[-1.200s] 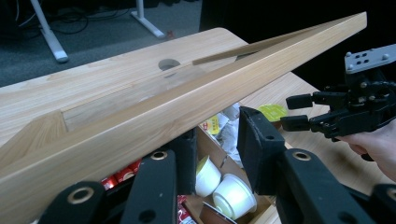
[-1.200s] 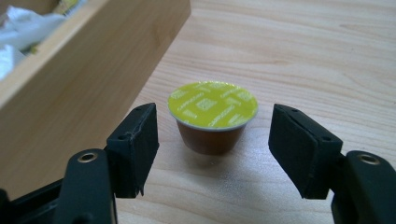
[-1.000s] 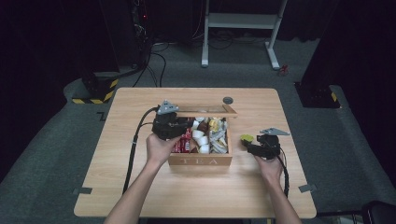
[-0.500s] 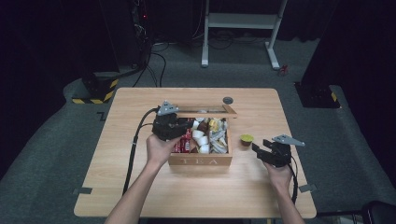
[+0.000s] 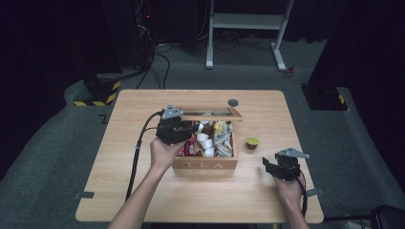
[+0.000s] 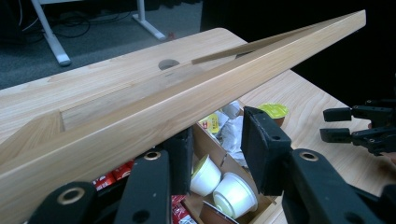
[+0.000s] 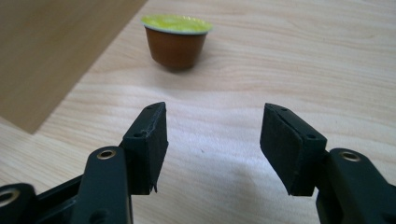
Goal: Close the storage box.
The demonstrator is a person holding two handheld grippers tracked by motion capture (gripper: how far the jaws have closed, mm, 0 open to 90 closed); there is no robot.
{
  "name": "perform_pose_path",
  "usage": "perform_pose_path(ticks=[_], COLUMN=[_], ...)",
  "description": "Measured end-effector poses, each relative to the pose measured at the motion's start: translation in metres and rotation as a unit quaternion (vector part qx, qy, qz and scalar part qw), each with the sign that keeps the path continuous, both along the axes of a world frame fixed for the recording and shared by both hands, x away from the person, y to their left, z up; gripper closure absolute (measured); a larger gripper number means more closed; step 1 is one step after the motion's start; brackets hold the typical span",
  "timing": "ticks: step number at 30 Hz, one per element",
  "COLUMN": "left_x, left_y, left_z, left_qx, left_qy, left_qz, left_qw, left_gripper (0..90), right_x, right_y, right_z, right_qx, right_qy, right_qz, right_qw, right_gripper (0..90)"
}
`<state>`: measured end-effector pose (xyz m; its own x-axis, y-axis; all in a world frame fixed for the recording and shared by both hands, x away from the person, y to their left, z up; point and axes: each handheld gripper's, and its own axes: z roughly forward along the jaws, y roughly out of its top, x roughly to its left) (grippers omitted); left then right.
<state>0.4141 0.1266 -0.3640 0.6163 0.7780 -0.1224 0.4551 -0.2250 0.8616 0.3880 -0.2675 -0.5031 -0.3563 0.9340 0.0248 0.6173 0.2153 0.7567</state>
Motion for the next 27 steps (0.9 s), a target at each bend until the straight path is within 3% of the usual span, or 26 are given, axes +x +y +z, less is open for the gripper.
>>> perform_pose_path(ticks=[11,17,27], left_x=[-0.002,-0.003,-0.009], left_y=[-0.001,-0.003,-0.003], left_z=[-0.001,-0.002,-0.008], left_qx=[0.002,0.009,0.014], left_qy=[-0.001,-0.003,0.0], left_qz=[-0.002,-0.002,-0.007], left_qw=[1.0,1.0,0.9999], left_gripper=[60.8,57.7,56.4], right_x=[0.0,0.001,0.001], right_y=[-0.004,-0.008,-0.007], right_z=[-0.018,-0.019,-0.02], right_qx=[-0.032,-0.024,-0.028], right_qy=[0.015,0.015,0.014], right_qz=[-0.02,-0.024,-0.029], right_qw=[0.9992,0.9993,0.9991], right_gripper=[37.8,31.6,30.7])
